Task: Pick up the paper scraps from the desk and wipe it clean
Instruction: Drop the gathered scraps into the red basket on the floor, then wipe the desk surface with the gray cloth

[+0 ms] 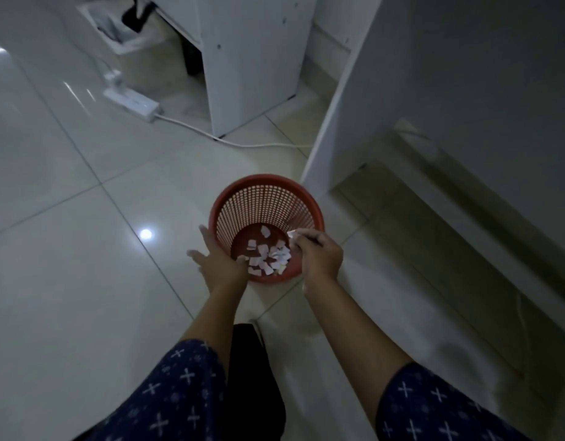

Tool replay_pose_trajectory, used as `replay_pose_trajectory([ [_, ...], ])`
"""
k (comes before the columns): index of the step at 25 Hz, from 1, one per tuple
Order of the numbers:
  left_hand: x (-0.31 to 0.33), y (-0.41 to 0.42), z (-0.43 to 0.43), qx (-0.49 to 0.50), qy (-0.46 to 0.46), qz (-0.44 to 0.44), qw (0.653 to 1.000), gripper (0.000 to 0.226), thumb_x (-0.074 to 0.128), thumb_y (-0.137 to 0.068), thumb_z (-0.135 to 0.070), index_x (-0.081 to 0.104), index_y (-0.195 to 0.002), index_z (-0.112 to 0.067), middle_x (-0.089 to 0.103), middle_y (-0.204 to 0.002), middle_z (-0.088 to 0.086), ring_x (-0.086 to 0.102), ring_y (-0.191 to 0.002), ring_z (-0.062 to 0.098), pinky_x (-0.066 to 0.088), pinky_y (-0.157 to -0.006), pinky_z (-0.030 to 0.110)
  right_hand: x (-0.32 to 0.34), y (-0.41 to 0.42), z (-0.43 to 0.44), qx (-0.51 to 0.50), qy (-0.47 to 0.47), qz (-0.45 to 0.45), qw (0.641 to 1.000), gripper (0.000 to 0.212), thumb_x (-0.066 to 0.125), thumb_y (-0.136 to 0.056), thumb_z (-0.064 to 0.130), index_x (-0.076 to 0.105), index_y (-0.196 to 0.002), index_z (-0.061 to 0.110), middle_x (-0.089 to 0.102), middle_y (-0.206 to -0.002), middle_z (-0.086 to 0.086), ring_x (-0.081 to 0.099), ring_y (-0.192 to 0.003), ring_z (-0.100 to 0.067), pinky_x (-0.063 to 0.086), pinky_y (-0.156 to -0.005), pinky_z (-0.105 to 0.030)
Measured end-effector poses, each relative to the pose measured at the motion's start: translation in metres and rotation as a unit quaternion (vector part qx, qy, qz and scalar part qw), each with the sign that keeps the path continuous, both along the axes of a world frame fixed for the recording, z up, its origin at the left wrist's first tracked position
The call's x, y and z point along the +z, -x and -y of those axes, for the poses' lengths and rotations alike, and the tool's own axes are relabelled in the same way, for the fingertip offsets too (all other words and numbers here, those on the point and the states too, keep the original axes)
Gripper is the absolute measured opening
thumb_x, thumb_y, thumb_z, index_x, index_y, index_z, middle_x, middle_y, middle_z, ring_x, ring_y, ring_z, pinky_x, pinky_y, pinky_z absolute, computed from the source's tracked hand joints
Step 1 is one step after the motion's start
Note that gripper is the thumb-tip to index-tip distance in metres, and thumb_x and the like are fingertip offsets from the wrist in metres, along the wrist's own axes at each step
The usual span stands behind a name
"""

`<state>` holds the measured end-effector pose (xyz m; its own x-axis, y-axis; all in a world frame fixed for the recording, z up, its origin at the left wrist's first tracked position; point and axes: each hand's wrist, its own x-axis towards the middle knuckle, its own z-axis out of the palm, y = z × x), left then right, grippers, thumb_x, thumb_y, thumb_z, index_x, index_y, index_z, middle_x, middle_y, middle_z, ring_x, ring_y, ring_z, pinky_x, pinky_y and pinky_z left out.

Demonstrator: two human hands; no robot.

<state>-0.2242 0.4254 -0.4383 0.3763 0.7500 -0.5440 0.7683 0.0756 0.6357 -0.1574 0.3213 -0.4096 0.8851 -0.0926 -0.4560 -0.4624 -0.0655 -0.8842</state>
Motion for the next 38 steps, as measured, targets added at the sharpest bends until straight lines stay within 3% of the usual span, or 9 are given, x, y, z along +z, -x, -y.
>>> replay_pose_trajectory([
  [3, -0.018, -0.003, -0.009, 0.014, 0.034, 0.031, 0.999, 0.091, 0.062, -0.084, -0.018, -0.002, -0.149, -0.020, 0.042, -0.137, 0.024, 0.048, -0.121, 0.038, 0.046, -0.097, 0.051, -0.009, -0.006, -0.015, 0.000, -0.001, -0.017, 1.000, 0.016, 0.068, -0.077, -0.005, 0.070, -0.074, 0.010, 0.072, -0.082, -0.011, 0.068, -0.071, -0.017, 0.054, -0.063, -0.021],
  [7, -0.020, -0.003, -0.008, 0.034, 0.022, 0.034, 0.999, 0.063, 0.062, -0.081, -0.023, 0.037, -0.135, -0.006, 0.058, -0.121, 0.017, 0.057, -0.109, 0.033, 0.052, -0.091, 0.046, -0.013, -0.012, -0.036, 0.039, 0.021, -0.001, 0.999, 0.017, 0.067, -0.080, 0.000, 0.072, -0.080, 0.015, 0.070, -0.081, 0.002, 0.068, -0.081, -0.016, 0.055, -0.070, -0.023],
  [14, -0.004, 0.001, 0.002, -0.013, 0.059, 0.004, 0.998, 0.096, 0.063, -0.085, -0.017, -0.010, -0.148, -0.014, 0.023, -0.148, 0.022, 0.037, -0.131, 0.038, 0.044, -0.100, 0.047, -0.004, -0.013, -0.040, 0.027, 0.083, -0.033, 0.996, 0.041, 0.041, -0.093, -0.002, 0.056, -0.127, 0.016, 0.064, -0.119, -0.007, 0.062, -0.105, -0.019, 0.051, -0.094, -0.033],
  [18, 0.039, -0.002, 0.012, -0.147, -0.064, 0.051, 0.986, 0.094, 0.058, -0.085, -0.010, -0.011, -0.148, -0.016, 0.007, -0.156, 0.013, 0.019, -0.142, 0.030, 0.034, -0.109, 0.046, 0.033, -0.001, -0.019, 0.143, 0.175, 0.028, 0.974, 0.048, 0.034, -0.096, 0.005, 0.035, -0.143, 0.015, 0.046, -0.143, -0.004, 0.043, -0.131, -0.020, 0.035, -0.111, -0.036],
  [21, 0.087, -0.001, 0.025, -0.263, -0.182, 0.104, 0.942, 0.085, 0.055, -0.087, -0.010, -0.004, -0.149, -0.012, 0.010, -0.157, 0.010, 0.014, -0.144, 0.026, 0.028, -0.112, 0.041, 0.080, 0.010, -0.006, 0.269, 0.286, 0.158, 0.906, 0.052, 0.036, -0.099, 0.016, 0.021, -0.148, 0.015, 0.033, -0.150, -0.007, 0.032, -0.138, -0.022, 0.029, -0.112, -0.035],
  [26, 0.182, 0.026, 0.038, -0.421, -0.344, 0.112, 0.831, 0.089, 0.062, -0.085, -0.025, 0.002, -0.148, -0.008, 0.006, -0.158, 0.010, 0.007, -0.145, 0.024, 0.012, -0.116, 0.032, 0.179, 0.039, 0.025, 0.396, 0.492, 0.355, 0.690, 0.059, 0.031, -0.100, 0.031, 0.006, -0.150, 0.012, 0.005, -0.159, -0.010, 0.001, -0.147, -0.025, -0.007, -0.116, -0.037],
  [28, 0.222, 0.040, 0.040, -0.424, -0.388, 0.141, 0.806, 0.080, 0.059, -0.086, -0.018, 0.009, -0.148, -0.004, 0.014, -0.156, 0.015, 0.013, -0.144, 0.029, 0.019, -0.115, 0.035, 0.215, 0.054, 0.034, 0.368, 0.551, 0.424, 0.617, 0.063, 0.045, -0.095, 0.033, 0.022, -0.147, 0.005, 0.021, -0.155, -0.016, 0.016, -0.145, -0.029, -0.001, -0.114, -0.041],
  [32, 0.294, 0.052, 0.037, -0.410, -0.453, 0.206, 0.765, 0.076, 0.059, -0.081, -0.002, 0.019, -0.146, -0.003, 0.022, -0.153, 0.017, 0.020, -0.142, 0.034, 0.026, -0.113, 0.042, 0.297, 0.067, 0.039, 0.270, 0.567, 0.507, 0.591, 0.054, 0.036, -0.088, 0.031, 0.047, -0.135, 0.005, 0.049, -0.140, -0.013, 0.042, -0.134, -0.027, 0.026, -0.110, -0.044],
  [38, 0.392, 0.013, 0.051, -0.446, -0.483, 0.252, 0.710, 0.063, 0.044, -0.094, -0.018, 0.013, -0.149, -0.009, 0.012, -0.157, 0.010, 0.007, -0.146, 0.025, 0.014, -0.116, 0.037, 0.402, 0.024, 0.067, 0.232, 0.533, 0.500, 0.642, 0.059, 0.028, -0.100, 0.029, 0.005, -0.150, 0.006, 0.005, -0.159, -0.013, -0.002, -0.147, -0.026, -0.007, -0.117, -0.037],
])
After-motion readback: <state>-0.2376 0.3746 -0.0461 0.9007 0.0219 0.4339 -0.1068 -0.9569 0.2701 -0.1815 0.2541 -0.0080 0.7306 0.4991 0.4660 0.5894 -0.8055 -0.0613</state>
